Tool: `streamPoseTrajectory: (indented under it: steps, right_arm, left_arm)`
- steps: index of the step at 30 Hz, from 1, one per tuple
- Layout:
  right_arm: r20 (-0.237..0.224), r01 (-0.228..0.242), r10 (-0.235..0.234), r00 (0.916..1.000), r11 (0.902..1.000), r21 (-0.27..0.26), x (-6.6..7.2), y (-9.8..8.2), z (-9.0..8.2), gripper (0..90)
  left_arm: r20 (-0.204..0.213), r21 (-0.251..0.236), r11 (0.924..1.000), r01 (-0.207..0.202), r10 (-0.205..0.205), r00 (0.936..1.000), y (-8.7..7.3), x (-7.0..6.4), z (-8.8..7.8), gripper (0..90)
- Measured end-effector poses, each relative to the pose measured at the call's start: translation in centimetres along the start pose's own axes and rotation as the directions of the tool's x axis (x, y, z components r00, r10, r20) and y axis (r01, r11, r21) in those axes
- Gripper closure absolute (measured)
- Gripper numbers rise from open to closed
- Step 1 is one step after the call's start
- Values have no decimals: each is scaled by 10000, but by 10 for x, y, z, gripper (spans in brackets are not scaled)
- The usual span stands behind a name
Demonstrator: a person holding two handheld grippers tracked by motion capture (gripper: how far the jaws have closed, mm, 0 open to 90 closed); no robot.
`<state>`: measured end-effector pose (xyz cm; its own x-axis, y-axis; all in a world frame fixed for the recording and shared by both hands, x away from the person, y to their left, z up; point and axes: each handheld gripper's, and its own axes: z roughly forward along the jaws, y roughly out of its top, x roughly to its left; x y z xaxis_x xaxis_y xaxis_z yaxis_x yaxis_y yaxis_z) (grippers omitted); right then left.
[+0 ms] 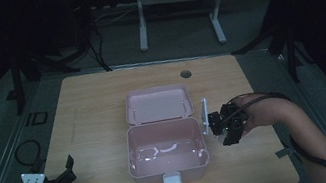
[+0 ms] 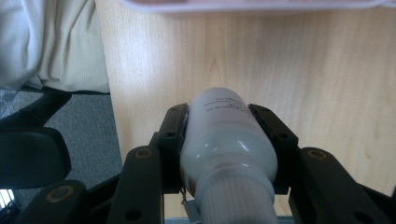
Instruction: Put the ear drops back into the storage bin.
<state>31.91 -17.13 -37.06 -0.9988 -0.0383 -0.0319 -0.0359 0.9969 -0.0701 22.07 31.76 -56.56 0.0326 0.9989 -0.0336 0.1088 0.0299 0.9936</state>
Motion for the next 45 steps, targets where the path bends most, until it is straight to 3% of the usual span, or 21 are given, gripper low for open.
streamPoseTrajectory:
  steps: [6, 17, 25, 34, 45]
  right_arm:
    - [148, -25, 28, 9999, 9998, -197, -1, 11, -23, 593]
    - [13, 448, -448, 9990, 9981, -427, 2, 39, -32, 593]
    - [-118, 919, -925, 9956, 9949, -425, -1, 67, -29, 593]
    - [-123, 1300, -1311, 9913, 9894, -651, -2, 84, -27, 593]
    - [-542, 1642, -1673, 9844, 9848, -572, -4, 94, 9, 593]
  left_arm:
    - [11, -15, 10000, 2, -2, 10000, 0, 0, 0, 24]
    - [23, -2, 10000, 7, -7, 10000, 0, 0, 0, 23]
    - [31, -6, 10000, 13, -13, 10000, 0, 0, 0, 24]
    - [48, -19, 10000, 23, -23, 10000, 0, 0, 0, 24]
    - [65, 3, 10000, 20, -20, 10000, 0, 1, 0, 24]
